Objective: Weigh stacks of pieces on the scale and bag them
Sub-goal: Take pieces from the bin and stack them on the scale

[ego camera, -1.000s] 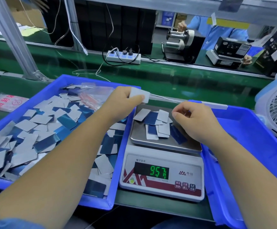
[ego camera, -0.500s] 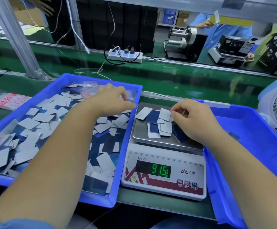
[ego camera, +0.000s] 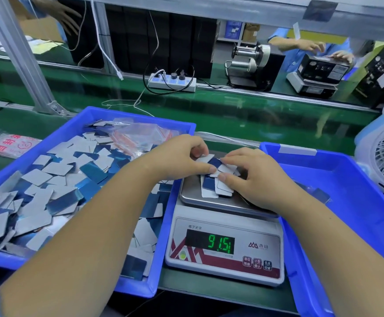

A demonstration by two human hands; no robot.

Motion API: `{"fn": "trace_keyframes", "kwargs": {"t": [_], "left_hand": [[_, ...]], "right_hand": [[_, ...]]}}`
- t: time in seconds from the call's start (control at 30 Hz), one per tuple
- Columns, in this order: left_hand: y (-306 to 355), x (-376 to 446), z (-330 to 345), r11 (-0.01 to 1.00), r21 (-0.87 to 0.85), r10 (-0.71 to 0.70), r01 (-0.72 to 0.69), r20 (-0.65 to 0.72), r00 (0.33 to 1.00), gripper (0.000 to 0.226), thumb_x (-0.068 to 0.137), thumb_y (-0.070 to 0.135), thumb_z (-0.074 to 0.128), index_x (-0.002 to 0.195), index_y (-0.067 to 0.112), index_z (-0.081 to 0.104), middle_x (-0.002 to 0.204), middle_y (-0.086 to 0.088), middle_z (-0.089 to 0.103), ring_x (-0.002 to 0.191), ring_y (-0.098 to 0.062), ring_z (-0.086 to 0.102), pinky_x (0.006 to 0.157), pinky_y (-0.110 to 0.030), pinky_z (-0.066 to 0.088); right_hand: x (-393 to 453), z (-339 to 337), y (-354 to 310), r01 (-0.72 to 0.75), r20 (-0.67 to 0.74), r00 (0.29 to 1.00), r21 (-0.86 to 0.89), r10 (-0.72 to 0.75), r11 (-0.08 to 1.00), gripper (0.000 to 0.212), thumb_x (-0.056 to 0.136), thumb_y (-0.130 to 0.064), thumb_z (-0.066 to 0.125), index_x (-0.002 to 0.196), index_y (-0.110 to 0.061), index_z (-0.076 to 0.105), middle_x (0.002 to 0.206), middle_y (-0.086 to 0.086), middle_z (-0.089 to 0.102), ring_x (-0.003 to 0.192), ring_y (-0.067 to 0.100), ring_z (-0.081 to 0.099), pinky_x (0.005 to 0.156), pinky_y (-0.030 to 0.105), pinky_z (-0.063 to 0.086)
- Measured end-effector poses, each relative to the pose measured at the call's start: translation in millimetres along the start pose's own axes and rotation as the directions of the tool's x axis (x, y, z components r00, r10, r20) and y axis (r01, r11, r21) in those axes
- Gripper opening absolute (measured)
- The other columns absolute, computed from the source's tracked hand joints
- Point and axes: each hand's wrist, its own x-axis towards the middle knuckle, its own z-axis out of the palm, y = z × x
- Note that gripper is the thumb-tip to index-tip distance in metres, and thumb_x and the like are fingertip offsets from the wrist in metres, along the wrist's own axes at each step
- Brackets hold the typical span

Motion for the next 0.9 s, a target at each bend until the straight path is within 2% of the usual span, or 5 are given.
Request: {"fn": "trace_keyframes", "kwargs": {"t": [0.17,0.37,0.63,0.8,0.9], "left_hand": [[-8.9,2.3,-2.3,0.994,-0.088,-0.062,0.061,-0.015,0.998,0.021,0.080,0.046,0.079,0.097,0.037,0.074,0.082,0.022,0.066,0.067,0.013,0.055,0.067,-0.017,0.041],[-2.8,-0.9,-4.4,0.997,-0.061,0.049,-0.047,0.036,0.998,0.019,0.074,0.053,0.080,0.091,0.048,0.071,0.085,0.026,0.062,0.067,0.006,0.056,0.057,-0.012,0.044],[-9.0,-0.5,-9.7,0.995,0.042,0.088,-0.089,0.011,0.996,0.013,0.084,0.044,0.076,0.097,0.041,0.078,0.092,0.017,0.062,0.079,0.015,0.053,0.068,-0.013,0.037],[-13.7,-0.1,-12.7,0.991,0.092,0.104,-0.096,-0.081,0.991,0.022,0.099,0.032,0.059,0.094,0.019,0.077,0.086,0.008,0.068,0.085,0.003,0.053,0.067,-0.023,0.040],[-17.5,0.4,-12.4,0.999,0.019,0.048,-0.046,-0.129,0.991,0.020,0.101,0.028,0.055,0.095,0.024,0.074,0.077,0.017,0.065,0.068,0.008,0.056,0.053,-0.006,0.037]], "right_hand": [[-0.7,1.1,0.8,-0.008,-0.017,1.000,0.021,0.008,1.000,0.041,0.089,-0.048,0.064,0.126,-0.032,0.065,0.124,-0.017,0.059,0.114,0.011,0.047,0.098,0.028,0.040],[-0.5,-1.3,-1.9,-0.016,-0.048,0.999,0.055,0.019,0.998,0.043,0.087,-0.046,0.067,0.127,-0.032,0.060,0.112,-0.017,0.062,0.097,0.007,0.048,0.083,0.024,0.040],[-0.4,-1.3,-2.5,-0.034,-0.041,0.998,0.061,0.037,0.998,0.019,0.087,-0.044,0.066,0.103,-0.033,0.066,0.093,-0.022,0.058,0.088,0.004,0.046,0.070,0.013,0.033],[-1.2,-2.1,-4.4,-0.054,-0.024,0.998,0.116,0.057,0.992,0.013,0.086,-0.036,0.068,0.098,-0.031,0.068,0.099,-0.018,0.064,0.091,0.007,0.053,0.076,0.020,0.040],[-2.7,-2.9,-5.9,-0.053,-0.026,0.998,0.133,0.057,0.990,0.012,0.085,-0.033,0.070,0.097,-0.029,0.069,0.102,-0.017,0.065,0.091,0.006,0.055,0.079,0.023,0.043]]}}
